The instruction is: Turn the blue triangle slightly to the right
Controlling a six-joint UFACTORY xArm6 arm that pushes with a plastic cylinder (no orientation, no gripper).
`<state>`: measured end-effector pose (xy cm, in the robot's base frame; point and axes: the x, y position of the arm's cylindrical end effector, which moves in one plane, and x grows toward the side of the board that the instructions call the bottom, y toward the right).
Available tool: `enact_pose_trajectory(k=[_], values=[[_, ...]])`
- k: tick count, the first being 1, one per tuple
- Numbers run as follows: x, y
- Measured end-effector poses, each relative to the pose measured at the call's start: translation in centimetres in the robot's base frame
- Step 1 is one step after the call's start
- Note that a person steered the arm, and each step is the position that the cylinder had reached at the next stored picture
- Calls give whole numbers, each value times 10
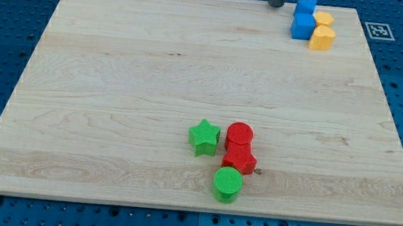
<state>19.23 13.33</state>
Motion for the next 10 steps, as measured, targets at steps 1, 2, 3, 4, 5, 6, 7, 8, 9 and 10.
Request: enact_pose_trajectory(k=[1,2,3,4,5,6,7,8,9,10], values=[[-1,1],[0,2],[-1,6],[-1,8],[-1,8],[-1,47],[0,74],[0,96],[11,103],[21,103]])
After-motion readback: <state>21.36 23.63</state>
